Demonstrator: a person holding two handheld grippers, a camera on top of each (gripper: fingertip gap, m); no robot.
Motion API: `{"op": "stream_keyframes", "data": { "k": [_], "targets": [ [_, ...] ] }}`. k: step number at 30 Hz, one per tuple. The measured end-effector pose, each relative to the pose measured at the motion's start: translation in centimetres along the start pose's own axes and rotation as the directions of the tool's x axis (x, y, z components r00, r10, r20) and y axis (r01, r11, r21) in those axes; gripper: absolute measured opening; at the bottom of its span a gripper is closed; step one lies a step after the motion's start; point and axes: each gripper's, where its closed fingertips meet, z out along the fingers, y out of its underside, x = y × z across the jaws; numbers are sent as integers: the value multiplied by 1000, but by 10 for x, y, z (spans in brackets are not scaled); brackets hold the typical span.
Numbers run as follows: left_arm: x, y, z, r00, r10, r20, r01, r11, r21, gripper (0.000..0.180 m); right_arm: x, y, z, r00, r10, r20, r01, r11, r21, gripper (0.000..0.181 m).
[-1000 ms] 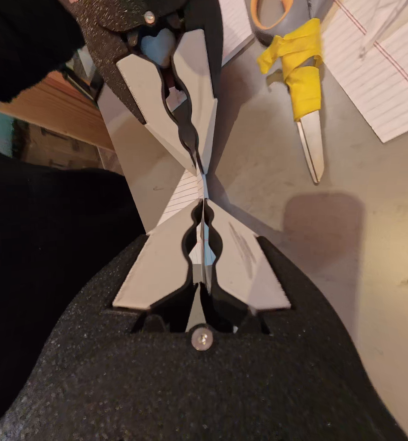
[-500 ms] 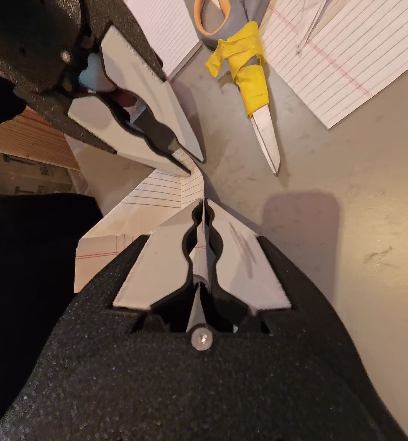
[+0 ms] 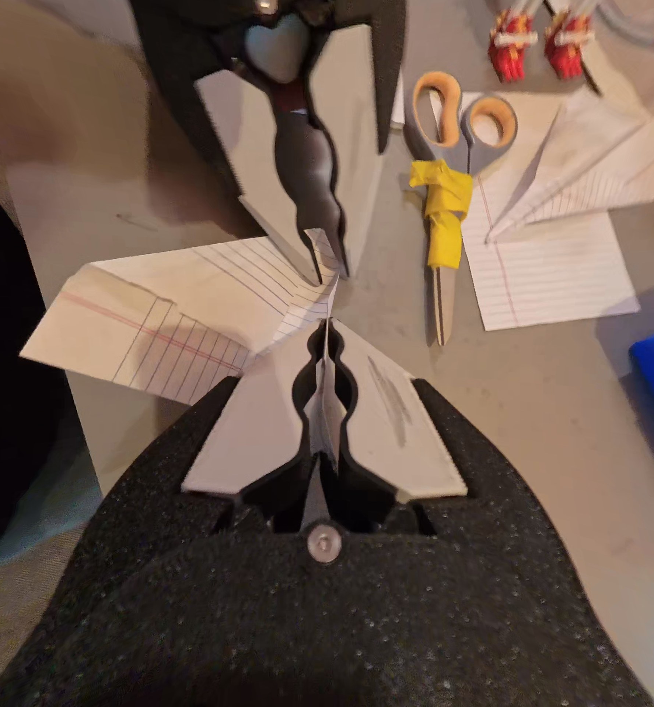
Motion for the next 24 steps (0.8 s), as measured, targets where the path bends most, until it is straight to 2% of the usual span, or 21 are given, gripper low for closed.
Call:
{"op": "stream_keyframes", "data": {
  "k": [6,14,21,24],
  "targets": [
    [1,-2,2,995,96,37,-97,995,13,12,-8,3,1,954,-292,-63,288,955,-70,0],
    [4,-2,1,976,190,106,-193,981,22,7,-17,12,9,903,-430,-23,423,896,-132,0],
    [-4,6,-7,986,130,105,-130,992,-6,15,-19,16,13,886,-463,6,458,874,-164,0],
    [0,7,-12,999,9,45,-9,1000,-10,27,-19,15,13,888,-460,2,454,876,-161,0]
  ]
}}
